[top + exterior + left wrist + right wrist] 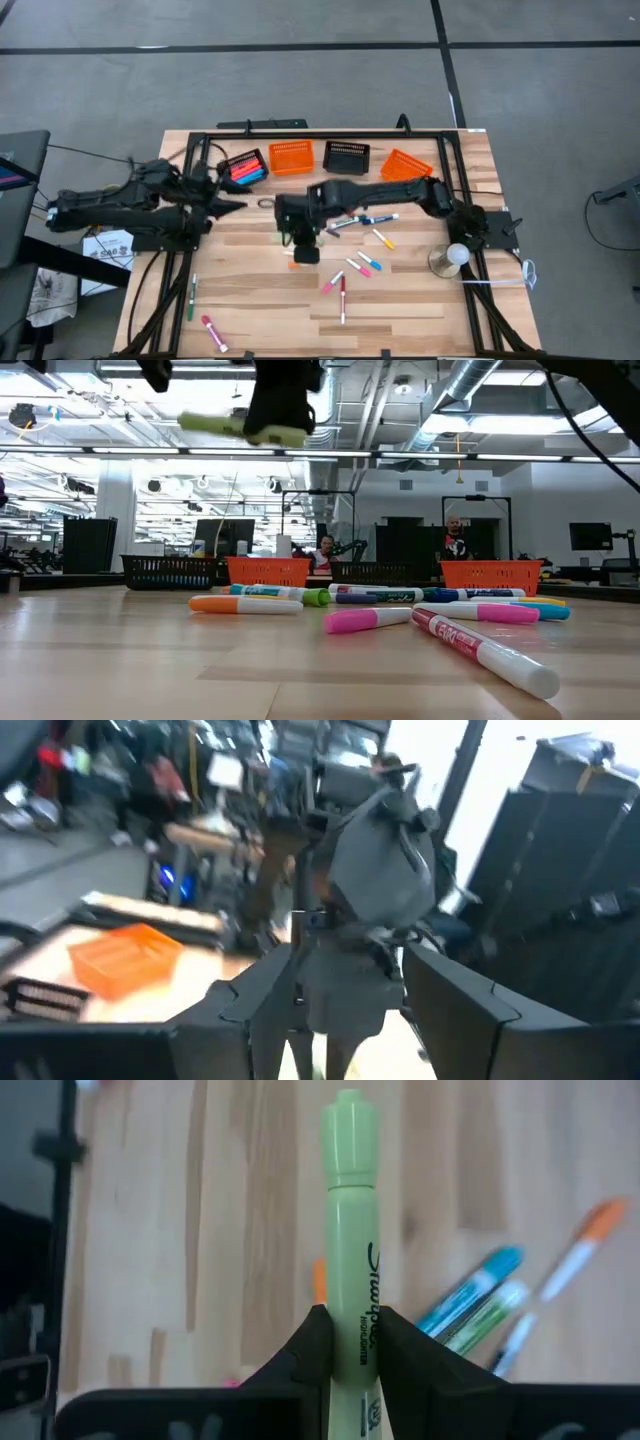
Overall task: Pick & Place Markers
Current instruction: Put the light green highlighter pen into the left black bin
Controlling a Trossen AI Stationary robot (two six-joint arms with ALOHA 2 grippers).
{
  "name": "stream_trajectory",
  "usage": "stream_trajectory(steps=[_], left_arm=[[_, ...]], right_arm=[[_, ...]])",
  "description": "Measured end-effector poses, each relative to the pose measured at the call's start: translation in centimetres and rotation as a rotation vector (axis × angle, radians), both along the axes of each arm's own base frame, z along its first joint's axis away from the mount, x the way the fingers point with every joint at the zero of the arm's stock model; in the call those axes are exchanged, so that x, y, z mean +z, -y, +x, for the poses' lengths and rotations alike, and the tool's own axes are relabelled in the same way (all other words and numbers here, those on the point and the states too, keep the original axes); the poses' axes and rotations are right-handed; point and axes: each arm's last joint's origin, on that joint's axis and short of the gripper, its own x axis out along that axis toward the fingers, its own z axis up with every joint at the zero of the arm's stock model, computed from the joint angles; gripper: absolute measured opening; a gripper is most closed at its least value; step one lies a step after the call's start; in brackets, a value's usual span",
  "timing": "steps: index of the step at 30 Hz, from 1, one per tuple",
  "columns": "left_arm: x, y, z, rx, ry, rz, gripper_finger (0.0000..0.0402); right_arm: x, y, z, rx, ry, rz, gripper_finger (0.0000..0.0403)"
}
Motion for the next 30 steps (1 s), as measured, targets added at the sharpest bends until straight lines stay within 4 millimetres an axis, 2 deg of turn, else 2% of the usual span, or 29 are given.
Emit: stream_trajectory(steps=[6,11,15,21,30], left_arm=[[0.0,-0.3,-1.8,0.039,0.000,0.001,0.0186],[-0.3,-0.3,-1.8,0.040,-0.030,0.003,0.0186],[-0.4,-0.5,-1.5,0.069,-0.040,0.049,0.0186],[-0.4,-1.4,-1.3,0.245,-0.043,0.080,0.0186],[0.1,-2.7,-0.8,0.347,0.008,0.059,0.0186]], right_arm=[[3.0,4.7,0.3,-0.077,0.166,-0.003,0.0046],[6.3,8.4,-0.1,-0.122,0.362,0.038,0.0046],[8.2,10.5,-0.4,-0.131,0.483,0.066,0.0046],[9.4,12.5,-0.3,-0.131,0.603,0.084,0.0046],[11.4,13.9,0.2,-0.065,0.818,0.123,0.0046]])
